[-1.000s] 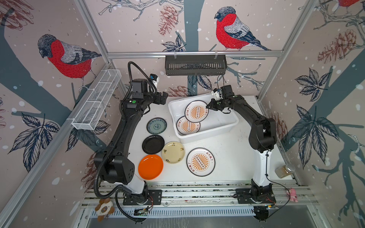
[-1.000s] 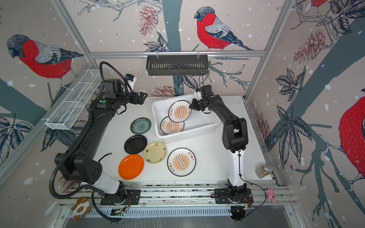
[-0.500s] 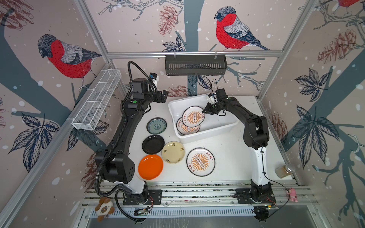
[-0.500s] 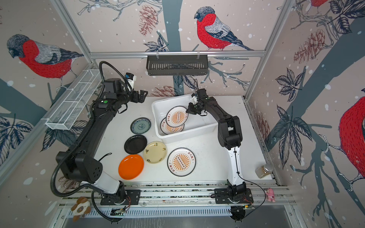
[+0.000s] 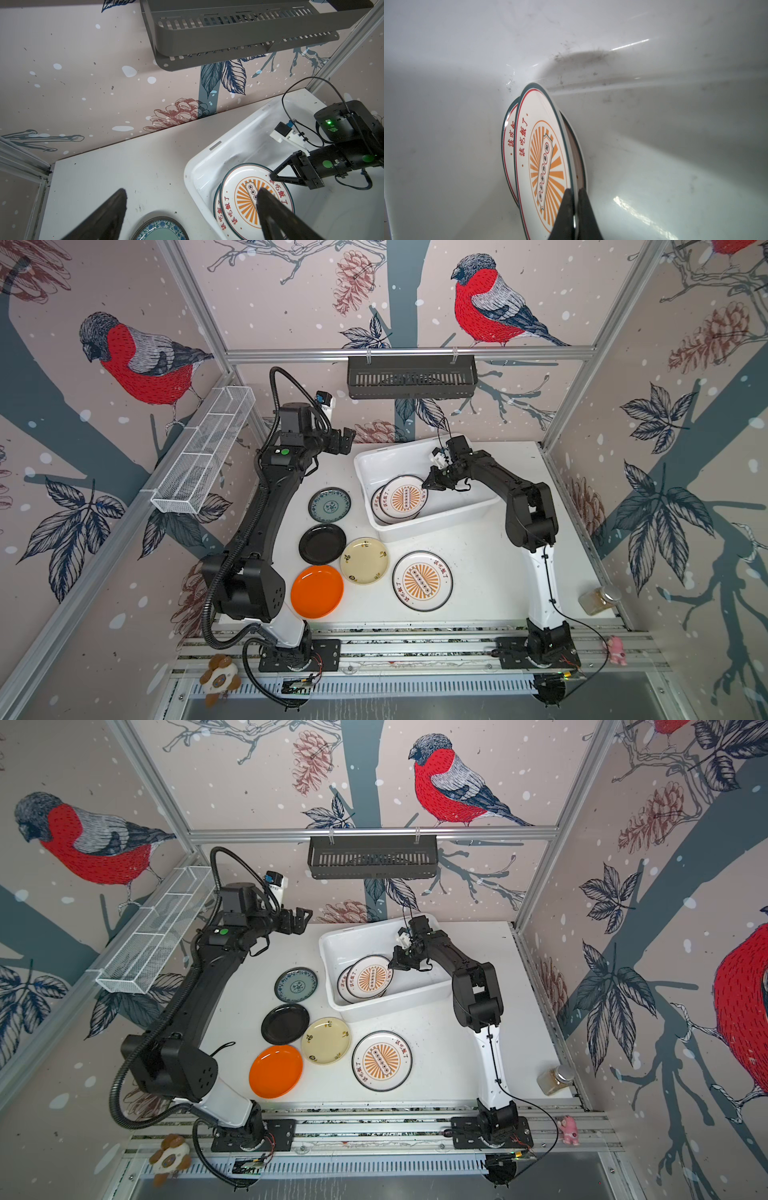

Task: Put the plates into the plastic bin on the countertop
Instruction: 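Lower the plate into the bin onto the first plate, open right gripper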

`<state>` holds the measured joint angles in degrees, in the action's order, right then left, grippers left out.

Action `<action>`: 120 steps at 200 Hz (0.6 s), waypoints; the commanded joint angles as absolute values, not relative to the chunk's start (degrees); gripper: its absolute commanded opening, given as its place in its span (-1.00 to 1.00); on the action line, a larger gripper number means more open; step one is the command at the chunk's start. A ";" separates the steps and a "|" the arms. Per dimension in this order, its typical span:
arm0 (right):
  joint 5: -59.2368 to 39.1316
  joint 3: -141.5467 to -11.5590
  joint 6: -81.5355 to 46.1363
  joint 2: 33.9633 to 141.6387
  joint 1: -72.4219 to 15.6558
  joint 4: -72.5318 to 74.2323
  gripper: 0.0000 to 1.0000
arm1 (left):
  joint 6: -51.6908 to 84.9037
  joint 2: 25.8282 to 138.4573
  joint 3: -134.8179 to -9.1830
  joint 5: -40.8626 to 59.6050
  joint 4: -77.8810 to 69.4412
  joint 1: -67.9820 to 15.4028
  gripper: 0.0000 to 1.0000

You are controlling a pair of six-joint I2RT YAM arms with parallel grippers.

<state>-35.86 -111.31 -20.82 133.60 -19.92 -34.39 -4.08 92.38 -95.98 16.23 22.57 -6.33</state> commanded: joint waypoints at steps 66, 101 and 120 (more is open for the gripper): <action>-36.91 -109.04 -19.65 134.12 -20.03 -34.19 -0.68 | -2.99 93.62 -97.51 17.91 21.14 -6.15 0.92; -37.21 -109.33 -20.03 134.59 -20.06 -33.93 -0.62 | -2.82 94.11 -97.82 18.10 21.13 -6.20 0.92; -37.26 -109.54 -19.96 134.91 -20.09 -34.14 -0.57 | -2.78 94.22 -97.74 18.14 21.03 -6.15 0.92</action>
